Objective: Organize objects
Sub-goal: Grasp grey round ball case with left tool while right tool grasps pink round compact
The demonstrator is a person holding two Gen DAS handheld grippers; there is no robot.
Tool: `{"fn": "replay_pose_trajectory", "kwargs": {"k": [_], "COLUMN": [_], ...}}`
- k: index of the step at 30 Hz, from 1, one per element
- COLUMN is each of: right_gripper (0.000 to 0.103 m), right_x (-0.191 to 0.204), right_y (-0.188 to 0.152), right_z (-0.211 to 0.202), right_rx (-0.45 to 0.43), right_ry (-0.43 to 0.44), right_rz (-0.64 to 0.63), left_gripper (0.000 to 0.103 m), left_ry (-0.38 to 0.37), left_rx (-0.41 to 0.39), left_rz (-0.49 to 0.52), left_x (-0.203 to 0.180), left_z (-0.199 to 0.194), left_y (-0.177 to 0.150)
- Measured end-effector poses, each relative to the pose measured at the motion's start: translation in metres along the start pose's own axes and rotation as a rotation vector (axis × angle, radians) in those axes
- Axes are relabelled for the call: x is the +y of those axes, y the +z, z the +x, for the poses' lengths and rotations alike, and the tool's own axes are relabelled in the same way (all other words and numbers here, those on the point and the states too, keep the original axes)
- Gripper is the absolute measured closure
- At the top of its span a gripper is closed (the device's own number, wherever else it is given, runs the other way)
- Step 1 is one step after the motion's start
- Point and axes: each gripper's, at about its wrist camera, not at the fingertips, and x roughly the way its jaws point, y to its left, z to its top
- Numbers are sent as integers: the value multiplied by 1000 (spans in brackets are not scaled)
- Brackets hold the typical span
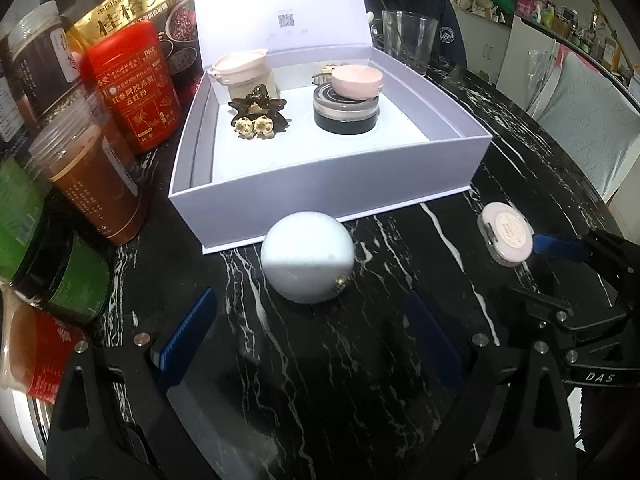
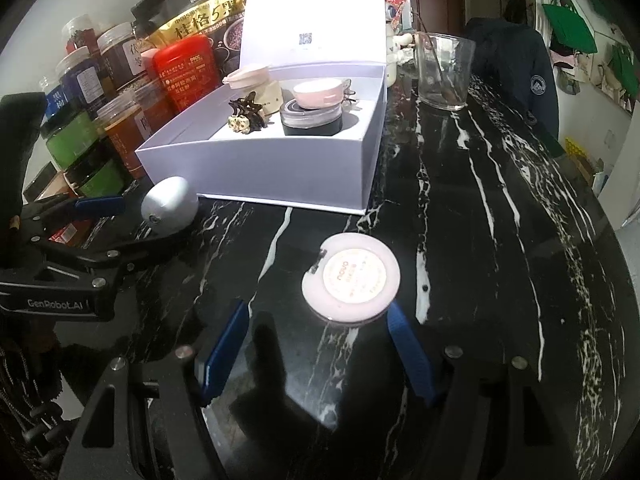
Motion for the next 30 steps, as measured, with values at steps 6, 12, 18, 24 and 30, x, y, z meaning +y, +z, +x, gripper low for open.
{"fn": "replay_pose_trajectory", "kwargs": {"k": [6, 12, 18, 24, 30], "right_gripper": [30, 30, 30, 30, 41], "right_x": [-3, -5, -6, -10, -7], "right_y": [6, 12, 18, 21, 19], "right_z": [6, 12, 18, 19, 18], "right_rx": [-16, -22, -27, -29, -33], "right_ry": [-17, -37, -62, -61, -76], "right_rz": [-13, -26, -23, -6, -21], "left_gripper": [8, 8, 8, 11, 30], "left_ry": [-1, -2, -8, -53, -63], "left_rx": [24, 32, 45, 39, 12], "left_rz": [-5, -13, -27, -69, -47], "left_x": [2, 4, 7, 12, 9], "left_z": [13, 24, 34, 38, 36], "left_y": [5, 11, 14, 15, 15]}}
